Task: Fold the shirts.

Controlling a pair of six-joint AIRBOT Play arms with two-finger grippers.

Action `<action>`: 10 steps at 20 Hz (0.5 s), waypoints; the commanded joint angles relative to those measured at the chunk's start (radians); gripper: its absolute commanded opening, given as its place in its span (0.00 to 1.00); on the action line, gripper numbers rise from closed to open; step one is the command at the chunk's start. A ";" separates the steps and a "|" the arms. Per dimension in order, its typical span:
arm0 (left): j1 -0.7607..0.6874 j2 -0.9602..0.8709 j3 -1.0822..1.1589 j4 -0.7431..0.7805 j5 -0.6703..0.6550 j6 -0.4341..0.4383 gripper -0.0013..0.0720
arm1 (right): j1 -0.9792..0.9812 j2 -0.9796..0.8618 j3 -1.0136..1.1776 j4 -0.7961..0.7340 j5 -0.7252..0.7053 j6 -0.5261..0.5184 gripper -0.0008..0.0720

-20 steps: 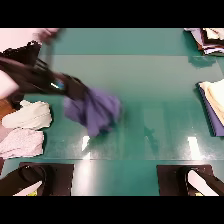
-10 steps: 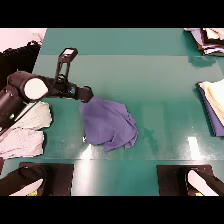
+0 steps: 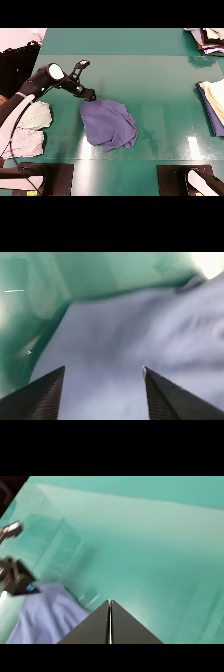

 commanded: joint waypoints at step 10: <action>0.008 -0.166 0.085 -0.099 -0.061 0.055 0.05 | 0.001 0.108 -0.399 -0.004 -0.029 0.001 0.03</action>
